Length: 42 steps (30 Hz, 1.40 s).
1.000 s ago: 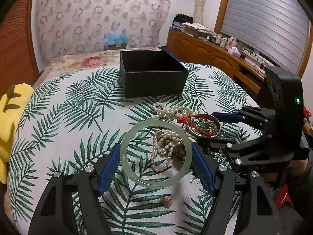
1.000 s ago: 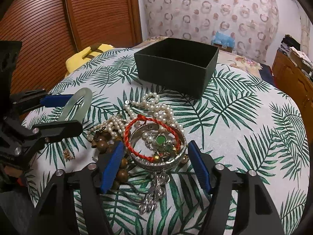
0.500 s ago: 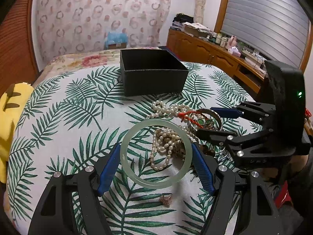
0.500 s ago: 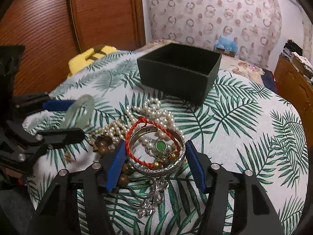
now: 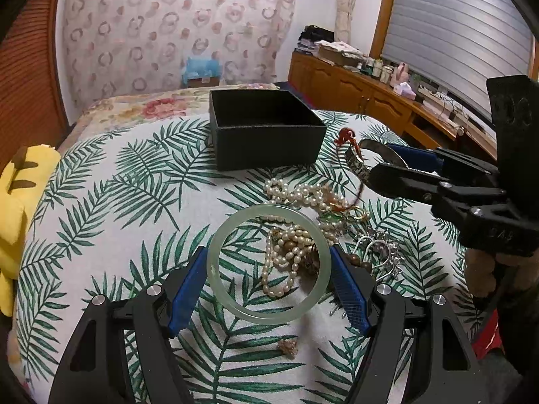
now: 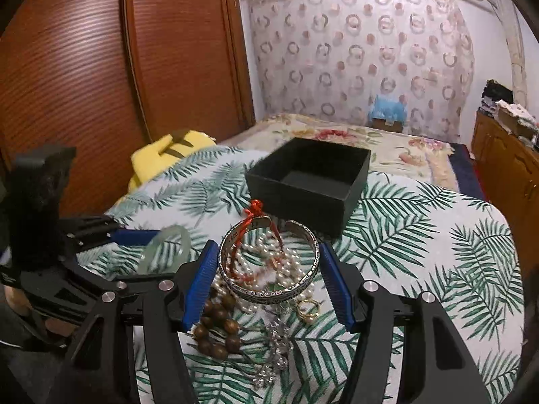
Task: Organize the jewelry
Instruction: 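Lift the silver bangle with the right tool while the left tool holds the jade bangle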
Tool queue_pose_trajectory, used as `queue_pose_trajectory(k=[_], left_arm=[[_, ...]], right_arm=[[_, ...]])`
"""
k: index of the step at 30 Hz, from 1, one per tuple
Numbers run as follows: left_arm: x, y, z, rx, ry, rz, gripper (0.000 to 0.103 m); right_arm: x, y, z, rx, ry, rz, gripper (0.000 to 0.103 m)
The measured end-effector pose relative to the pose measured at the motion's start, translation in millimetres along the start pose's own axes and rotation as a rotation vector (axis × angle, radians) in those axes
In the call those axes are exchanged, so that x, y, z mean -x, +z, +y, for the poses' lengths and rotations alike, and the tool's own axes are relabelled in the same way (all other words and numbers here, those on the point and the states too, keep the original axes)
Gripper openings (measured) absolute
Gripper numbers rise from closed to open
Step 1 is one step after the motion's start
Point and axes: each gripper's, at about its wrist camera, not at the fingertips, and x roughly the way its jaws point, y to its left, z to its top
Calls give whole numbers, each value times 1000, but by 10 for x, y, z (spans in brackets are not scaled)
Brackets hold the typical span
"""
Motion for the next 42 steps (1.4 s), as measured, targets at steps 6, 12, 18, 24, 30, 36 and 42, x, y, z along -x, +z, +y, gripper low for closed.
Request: queue_pose_trajectory(k=[6,12,18,24,30,36,42], left_arm=[[17,14,0,-2,5,-5,69],[28,13,25,6,8,-7,69],[51,18,54,9,10,-10,69],[82,39,69,9,13,-14,69],[88,38,68,9,14,-15,69],[109,64,53,2,17,-18,69],[46,173,8,-28,30,-16,69]], right_arm=[[-177,-95,-54,-41,-21,92,63],[-317,-233,-54,-48,-7,165,63],[-328,-252,31,-26,-2,178,63],[-229,-235,-5,-39,-41,168,63],[-160,-262,-37,-51,-44,171,64],[-30,-223,-35,-60,-51,137,64],[-8,-109,-83,-46,-65,102,64]])
